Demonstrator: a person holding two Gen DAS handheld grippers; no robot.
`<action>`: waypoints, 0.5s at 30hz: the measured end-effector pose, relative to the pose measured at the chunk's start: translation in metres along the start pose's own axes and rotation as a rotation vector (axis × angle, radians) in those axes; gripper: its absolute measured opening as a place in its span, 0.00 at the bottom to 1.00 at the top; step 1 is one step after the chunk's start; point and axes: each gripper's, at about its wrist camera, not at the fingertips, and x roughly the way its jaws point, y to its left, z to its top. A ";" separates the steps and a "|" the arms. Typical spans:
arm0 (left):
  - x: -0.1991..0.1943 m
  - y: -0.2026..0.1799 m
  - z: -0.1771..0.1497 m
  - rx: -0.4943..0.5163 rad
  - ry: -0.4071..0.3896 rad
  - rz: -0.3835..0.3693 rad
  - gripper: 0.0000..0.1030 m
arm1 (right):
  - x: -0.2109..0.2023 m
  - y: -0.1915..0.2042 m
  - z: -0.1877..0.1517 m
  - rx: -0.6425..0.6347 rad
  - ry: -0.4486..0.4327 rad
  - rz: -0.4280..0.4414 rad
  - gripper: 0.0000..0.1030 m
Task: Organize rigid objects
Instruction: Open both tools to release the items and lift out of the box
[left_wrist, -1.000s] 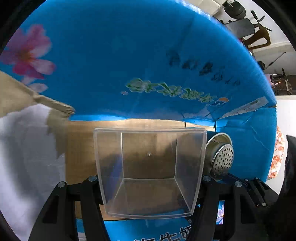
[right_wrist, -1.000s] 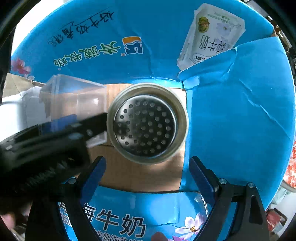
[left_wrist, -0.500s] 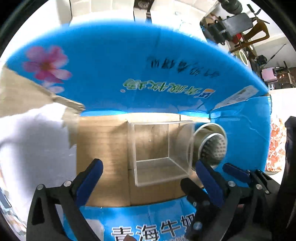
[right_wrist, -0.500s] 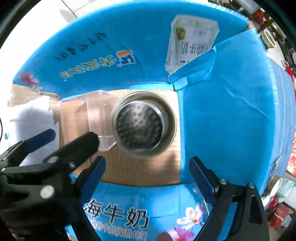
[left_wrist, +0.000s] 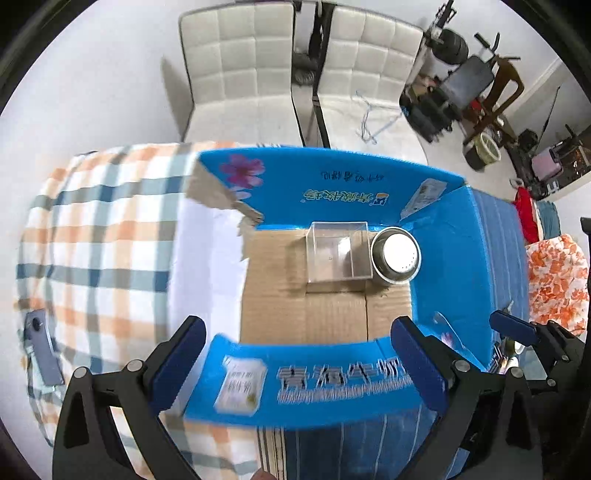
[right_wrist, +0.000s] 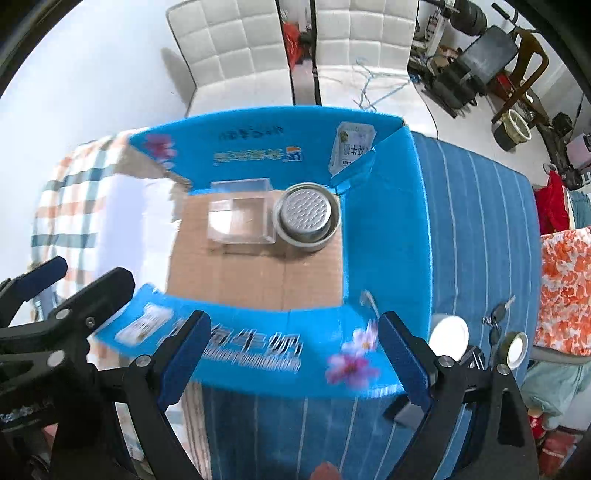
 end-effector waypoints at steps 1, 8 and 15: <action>0.002 -0.011 0.003 -0.003 0.001 0.006 1.00 | -0.008 0.003 -0.007 -0.005 -0.011 0.008 0.91; -0.058 -0.022 -0.027 -0.012 -0.094 0.030 1.00 | -0.064 0.024 -0.064 -0.056 -0.113 0.026 0.91; -0.101 -0.042 -0.048 -0.007 -0.149 0.047 1.00 | -0.112 0.017 -0.091 -0.086 -0.161 0.075 0.91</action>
